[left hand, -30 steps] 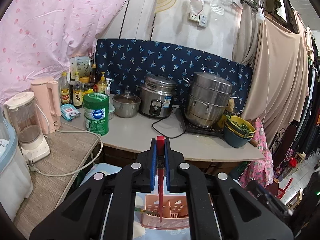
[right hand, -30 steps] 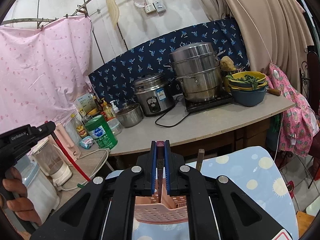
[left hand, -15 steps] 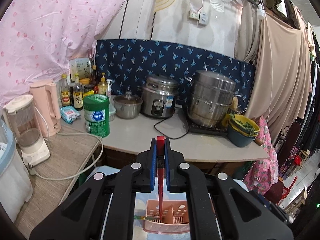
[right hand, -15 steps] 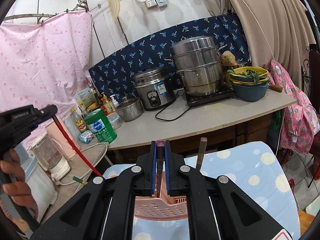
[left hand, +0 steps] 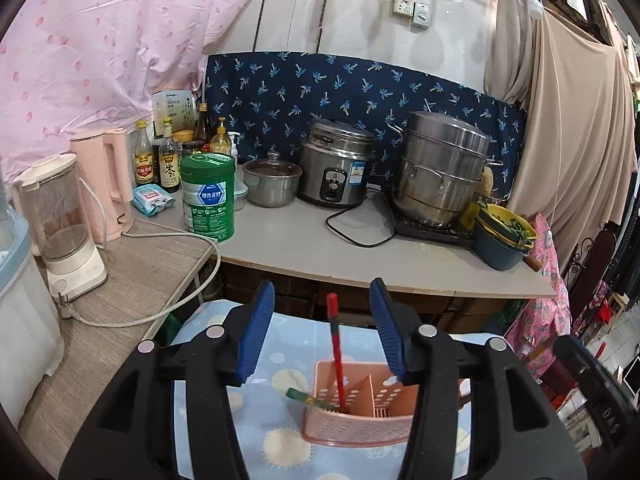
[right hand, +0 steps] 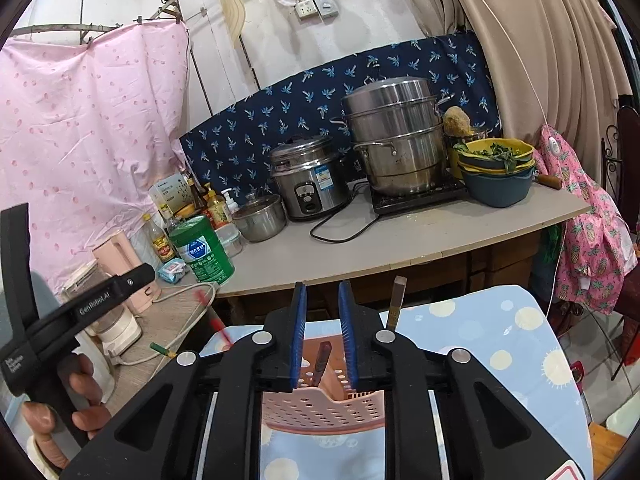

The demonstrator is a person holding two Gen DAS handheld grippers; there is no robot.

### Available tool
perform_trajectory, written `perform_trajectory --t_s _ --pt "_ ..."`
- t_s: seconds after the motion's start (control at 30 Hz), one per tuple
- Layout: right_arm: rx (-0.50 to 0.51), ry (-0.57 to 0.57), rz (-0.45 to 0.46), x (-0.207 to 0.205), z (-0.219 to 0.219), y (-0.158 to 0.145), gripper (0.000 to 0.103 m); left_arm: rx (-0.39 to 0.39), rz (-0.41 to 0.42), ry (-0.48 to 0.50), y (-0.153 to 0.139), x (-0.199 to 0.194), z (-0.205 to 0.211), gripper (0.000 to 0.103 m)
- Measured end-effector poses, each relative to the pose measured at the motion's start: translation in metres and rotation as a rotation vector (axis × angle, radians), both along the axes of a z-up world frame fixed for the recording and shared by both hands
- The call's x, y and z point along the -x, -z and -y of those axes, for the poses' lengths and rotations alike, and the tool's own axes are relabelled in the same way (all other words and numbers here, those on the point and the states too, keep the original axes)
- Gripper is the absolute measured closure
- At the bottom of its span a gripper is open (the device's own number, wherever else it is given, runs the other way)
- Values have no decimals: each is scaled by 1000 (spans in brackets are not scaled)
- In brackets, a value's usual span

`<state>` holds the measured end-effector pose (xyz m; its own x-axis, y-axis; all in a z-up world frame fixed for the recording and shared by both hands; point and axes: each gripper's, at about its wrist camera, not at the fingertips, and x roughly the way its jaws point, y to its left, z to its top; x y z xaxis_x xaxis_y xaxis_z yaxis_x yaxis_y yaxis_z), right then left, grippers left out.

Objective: Organize utensils
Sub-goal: 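Open both grippers to release the chopsticks in the basket, then withdraw both grippers from the basket back toward the chopsticks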

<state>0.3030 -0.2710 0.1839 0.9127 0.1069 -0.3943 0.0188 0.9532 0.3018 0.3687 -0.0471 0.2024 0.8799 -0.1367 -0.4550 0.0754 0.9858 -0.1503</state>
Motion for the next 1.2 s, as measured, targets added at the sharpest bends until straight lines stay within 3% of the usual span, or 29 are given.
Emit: perform_trajectory --t_s 0.1,0.23,0.47,0.9,1.2 --pt "-2 -7 5 13 1 -4 84 -18 -1 -1 1 12 -2 56" --pt "13 -5 9 34 -2 -5 74 -26 -10 6 4 32 -7 56" --pt "4 -14 -20 79 -4 6 74 -41 -64 4 20 77 -21 56" --pt "43 -29 -127 165 -26 57 73 -86 -175 22 76 162 -44 56" --pt "81 -35 -240 211 -50 111 73 -133 -251 40 125 216 -45 56"
